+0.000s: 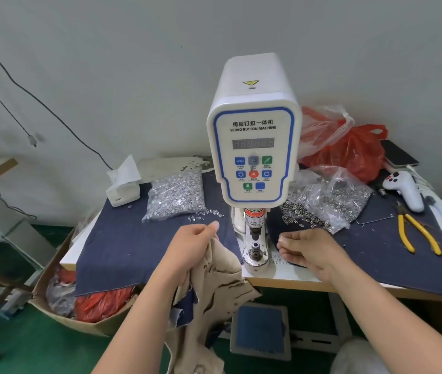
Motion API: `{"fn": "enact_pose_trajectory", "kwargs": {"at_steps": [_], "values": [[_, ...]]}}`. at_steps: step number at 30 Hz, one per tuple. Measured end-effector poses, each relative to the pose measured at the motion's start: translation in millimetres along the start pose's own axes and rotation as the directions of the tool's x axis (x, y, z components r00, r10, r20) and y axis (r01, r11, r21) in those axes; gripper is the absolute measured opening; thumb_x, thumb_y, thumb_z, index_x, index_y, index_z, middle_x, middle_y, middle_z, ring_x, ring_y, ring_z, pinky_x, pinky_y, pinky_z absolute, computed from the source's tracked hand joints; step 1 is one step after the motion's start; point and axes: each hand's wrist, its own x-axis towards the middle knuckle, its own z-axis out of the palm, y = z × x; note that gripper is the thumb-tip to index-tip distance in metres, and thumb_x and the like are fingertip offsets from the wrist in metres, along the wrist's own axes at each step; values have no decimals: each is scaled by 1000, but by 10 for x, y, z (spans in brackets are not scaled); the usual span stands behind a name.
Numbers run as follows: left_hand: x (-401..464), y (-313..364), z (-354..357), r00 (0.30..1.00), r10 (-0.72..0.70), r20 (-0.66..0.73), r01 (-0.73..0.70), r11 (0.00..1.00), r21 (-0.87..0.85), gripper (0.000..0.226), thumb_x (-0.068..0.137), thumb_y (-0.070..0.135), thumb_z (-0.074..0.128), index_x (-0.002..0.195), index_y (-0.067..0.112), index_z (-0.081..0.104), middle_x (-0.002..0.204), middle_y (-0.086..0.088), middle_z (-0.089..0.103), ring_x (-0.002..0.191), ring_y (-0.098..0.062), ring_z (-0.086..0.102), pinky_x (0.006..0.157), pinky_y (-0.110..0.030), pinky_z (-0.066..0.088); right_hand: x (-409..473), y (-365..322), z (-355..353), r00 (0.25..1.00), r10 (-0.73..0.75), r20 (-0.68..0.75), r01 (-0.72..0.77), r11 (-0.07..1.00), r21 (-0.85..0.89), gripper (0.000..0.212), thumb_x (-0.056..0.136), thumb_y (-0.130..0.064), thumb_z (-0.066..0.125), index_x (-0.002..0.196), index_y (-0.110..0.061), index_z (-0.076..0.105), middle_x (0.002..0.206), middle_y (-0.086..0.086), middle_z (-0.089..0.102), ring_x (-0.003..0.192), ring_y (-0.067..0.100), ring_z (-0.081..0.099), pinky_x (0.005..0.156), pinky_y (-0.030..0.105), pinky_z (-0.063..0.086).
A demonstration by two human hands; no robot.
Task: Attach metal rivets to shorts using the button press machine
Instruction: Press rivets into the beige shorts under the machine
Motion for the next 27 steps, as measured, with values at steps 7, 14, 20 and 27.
{"fn": "enact_pose_trajectory", "kwargs": {"at_steps": [7, 14, 20, 27], "values": [[424, -42, -26, 978, 57, -198, 51, 864, 500, 23, 95, 23, 55, 79, 9, 65, 77, -7, 71, 78, -30, 65, 61, -31, 41, -78, 39, 193, 993, 19, 116, -23, 999, 31, 6, 89, -3, 75, 92, 2, 76, 78, 13, 74, 63, 15, 69, 58, 23, 57], [684, -246, 130, 942, 78, -326, 133, 806, 577, 26, 100, 35, 57, 115, 15, 63, 112, -8, 69, 103, -35, 66, 78, -40, 51, -104, 10, 363, 980, 119, 162, -154, 964, 218, 6, 86, 7, 73, 80, 7, 75, 78, 21, 73, 60, 20, 70, 51, 25, 58], [817, -366, 176, 878, 36, -477, 170, 908, 382, 19, 99, 40, 61, 109, 23, 64, 104, -7, 71, 92, -32, 63, 76, -38, 46, -141, 13, 341, 951, 196, 239, -265, 916, 302, 17, 87, 2, 73, 72, 6, 78, 77, 19, 72, 60, 19, 71, 50, 26, 59], [918, -385, 172, 863, -34, -505, 218, 925, 311, 6, 96, 34, 65, 101, 31, 66, 105, -5, 72, 98, -34, 68, 77, -36, 45, -124, 33, 378, 932, 248, 263, -341, 845, 411, 18, 87, 2, 70, 71, 8, 76, 76, 18, 71, 56, 18, 68, 46, 25, 57]]}}
